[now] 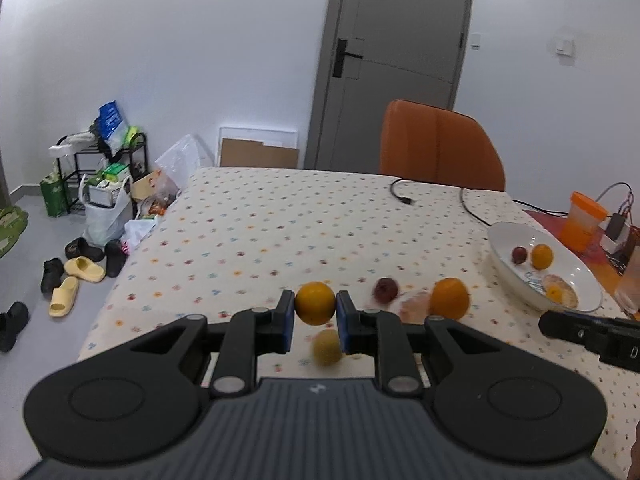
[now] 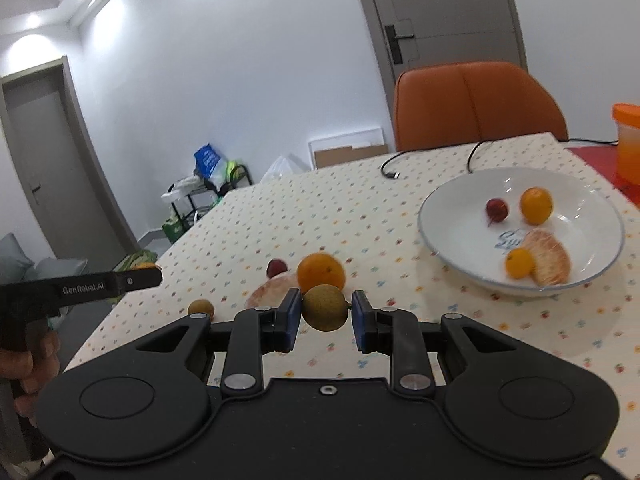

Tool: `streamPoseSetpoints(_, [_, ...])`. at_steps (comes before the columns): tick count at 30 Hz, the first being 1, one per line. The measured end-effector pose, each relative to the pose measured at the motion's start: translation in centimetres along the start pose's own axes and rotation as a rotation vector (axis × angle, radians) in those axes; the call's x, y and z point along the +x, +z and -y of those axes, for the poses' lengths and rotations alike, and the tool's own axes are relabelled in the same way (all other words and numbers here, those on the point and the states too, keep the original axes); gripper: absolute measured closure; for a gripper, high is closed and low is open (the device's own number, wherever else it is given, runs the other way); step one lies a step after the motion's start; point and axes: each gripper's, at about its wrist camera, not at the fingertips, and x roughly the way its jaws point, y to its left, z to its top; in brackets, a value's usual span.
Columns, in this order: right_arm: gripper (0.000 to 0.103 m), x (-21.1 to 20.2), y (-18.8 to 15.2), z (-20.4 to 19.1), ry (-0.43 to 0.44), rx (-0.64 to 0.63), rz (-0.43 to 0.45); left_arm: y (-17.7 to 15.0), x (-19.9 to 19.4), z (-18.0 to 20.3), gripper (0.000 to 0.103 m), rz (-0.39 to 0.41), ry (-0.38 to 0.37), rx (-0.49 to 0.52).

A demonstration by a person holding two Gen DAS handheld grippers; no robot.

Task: Organize fruits
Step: 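Carry the kumquat and green fruit into the white bowl and open both tools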

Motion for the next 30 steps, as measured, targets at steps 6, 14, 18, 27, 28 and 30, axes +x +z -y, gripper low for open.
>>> streamPoseSetpoints(6, [0.078, -1.5, 0.0, 1.9, -0.023, 0.025, 0.034, 0.1, -0.5, 2.7, 0.083, 0.024, -0.032, 0.052])
streamPoseSetpoints(14, [0.078, -2.8, -0.2, 4.5, -0.049, 0.049, 0.067, 0.5, -0.3, 5.7, 0.083, 0.029, -0.075, 0.087])
streamPoseSetpoints(18, [0.078, -3.3, -0.2, 5.9, -0.059, 0.061, 0.090, 0.7, 0.2, 7.7, 0.083, 0.031, -0.102, 0.108])
streamPoseSetpoints(27, [0.078, -4.3, 0.0, 9.2, -0.076, 0.087, 0.134, 0.8, 2.2, 12.1, 0.083, 0.021, -0.170, 0.139])
streamPoseSetpoints(28, [0.078, -4.4, 0.1, 9.4, -0.078, 0.087, 0.138, 0.8, 2.5, 12.6, 0.083, 0.020, -0.177, 0.143])
streamPoseSetpoints(30, [0.078, -4.3, 0.1, 10.1, -0.084, 0.092, 0.142, 0.8, 3.0, 13.5, 0.083, 0.019, -0.188, 0.150])
